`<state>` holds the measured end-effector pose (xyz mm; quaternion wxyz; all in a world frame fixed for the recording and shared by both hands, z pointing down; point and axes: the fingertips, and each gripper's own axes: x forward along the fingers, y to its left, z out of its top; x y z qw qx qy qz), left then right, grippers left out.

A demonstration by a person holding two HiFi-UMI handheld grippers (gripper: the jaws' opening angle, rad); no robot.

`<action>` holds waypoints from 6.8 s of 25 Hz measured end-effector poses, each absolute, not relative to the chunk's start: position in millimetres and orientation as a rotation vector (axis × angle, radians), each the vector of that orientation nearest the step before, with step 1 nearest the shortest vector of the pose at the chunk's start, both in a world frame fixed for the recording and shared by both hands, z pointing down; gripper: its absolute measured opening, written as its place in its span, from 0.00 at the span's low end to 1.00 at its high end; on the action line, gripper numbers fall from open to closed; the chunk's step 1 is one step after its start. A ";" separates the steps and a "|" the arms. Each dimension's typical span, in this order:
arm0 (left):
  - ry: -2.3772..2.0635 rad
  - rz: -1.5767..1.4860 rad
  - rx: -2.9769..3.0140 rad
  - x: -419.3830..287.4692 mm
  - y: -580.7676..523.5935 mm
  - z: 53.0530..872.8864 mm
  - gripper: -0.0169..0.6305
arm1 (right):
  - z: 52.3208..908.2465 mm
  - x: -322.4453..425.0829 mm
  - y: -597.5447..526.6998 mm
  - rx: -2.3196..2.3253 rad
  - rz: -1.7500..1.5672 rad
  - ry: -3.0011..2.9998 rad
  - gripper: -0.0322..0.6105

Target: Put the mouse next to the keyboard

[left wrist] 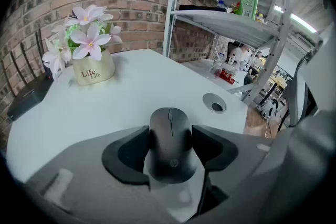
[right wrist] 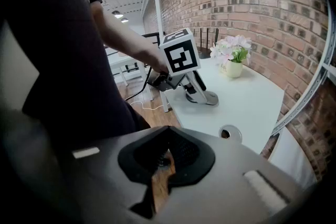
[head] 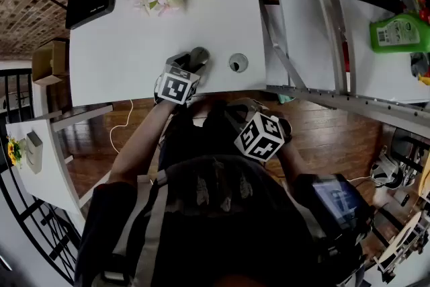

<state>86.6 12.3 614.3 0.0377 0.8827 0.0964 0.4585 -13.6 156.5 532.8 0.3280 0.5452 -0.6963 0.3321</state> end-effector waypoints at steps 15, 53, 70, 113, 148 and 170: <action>0.442 1.380 2.730 110.8 41.2 613.2 0.44 | 534.7 -6.2 166.4 1.446 0.904 -1.773 0.06; 1.040 1.421 2.798 127.9 91.0 601.7 0.44 | 502.3 -1.9 152.7 1.614 1.040 -1.584 0.06; 0.686 1.631 2.734 117.2 66.6 613.1 0.44 | 527.8 15.4 189.9 1.534 0.950 -1.773 0.06; 0.267 1.447 2.732 111.3 53.6 609.6 0.44 | 543.2 -2.4 184.9 1.267 0.822 -1.922 0.06; 0.226 1.358 2.784 84.3 8.2 615.8 0.44 | 532.8 -5.0 148.0 1.267 0.789 -1.843 0.06; 0.124 1.296 2.757 8.4 -104.6 616.3 0.44 | 530.2 -71.6 39.1 1.098 0.757 -1.858 0.06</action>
